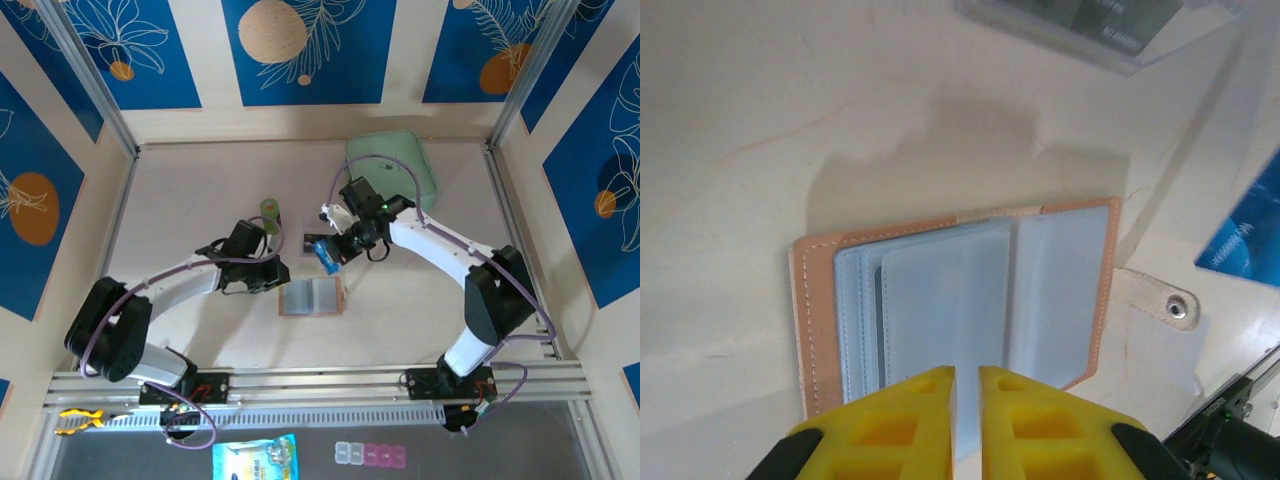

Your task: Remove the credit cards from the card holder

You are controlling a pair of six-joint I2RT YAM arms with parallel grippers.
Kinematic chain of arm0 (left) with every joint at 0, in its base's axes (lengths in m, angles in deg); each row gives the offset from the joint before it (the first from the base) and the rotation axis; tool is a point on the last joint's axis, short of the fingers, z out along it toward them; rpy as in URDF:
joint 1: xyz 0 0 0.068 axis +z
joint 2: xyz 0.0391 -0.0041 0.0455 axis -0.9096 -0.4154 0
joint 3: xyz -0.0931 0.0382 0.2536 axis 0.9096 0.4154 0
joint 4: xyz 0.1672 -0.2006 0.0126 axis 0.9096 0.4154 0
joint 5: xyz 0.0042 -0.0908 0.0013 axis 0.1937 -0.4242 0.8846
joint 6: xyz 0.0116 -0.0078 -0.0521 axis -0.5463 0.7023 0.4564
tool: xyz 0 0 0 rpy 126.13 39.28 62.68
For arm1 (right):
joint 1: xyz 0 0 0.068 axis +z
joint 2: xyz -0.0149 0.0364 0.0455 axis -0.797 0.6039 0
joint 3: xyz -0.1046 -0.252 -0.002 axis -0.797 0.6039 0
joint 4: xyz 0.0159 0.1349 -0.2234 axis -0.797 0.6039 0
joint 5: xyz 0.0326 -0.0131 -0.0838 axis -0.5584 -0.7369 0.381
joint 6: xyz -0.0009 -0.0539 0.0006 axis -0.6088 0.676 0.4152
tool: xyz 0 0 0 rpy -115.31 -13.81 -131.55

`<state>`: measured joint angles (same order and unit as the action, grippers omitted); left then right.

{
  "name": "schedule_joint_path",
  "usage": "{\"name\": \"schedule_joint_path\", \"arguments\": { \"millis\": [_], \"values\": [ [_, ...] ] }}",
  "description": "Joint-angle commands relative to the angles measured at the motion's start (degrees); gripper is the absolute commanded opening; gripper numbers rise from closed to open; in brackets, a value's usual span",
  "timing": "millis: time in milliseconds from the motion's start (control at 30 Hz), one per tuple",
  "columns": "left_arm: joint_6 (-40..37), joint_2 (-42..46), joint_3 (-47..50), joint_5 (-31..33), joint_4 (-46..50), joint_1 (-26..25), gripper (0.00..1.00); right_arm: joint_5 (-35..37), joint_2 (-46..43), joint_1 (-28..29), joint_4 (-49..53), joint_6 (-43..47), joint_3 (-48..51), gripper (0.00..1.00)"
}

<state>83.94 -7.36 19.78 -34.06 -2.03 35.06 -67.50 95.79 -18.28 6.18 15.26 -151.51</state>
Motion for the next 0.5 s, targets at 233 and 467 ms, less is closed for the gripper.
{"name": "schedule_joint_path", "arguments": {
  "millis": [233,467],
  "values": [
    [-2.9,6.1,3.3,-0.9,3.2,4.5,0.14,9.4,12.3,-1.5,14.7,34.4,-18.5,0.00],
    [-3.6,8.2,4.9,-1.5,4.2,6.7,0.14,6.7,20.6,-3.5,20.9,39.0,-33.2,0.00]
  ]
}}
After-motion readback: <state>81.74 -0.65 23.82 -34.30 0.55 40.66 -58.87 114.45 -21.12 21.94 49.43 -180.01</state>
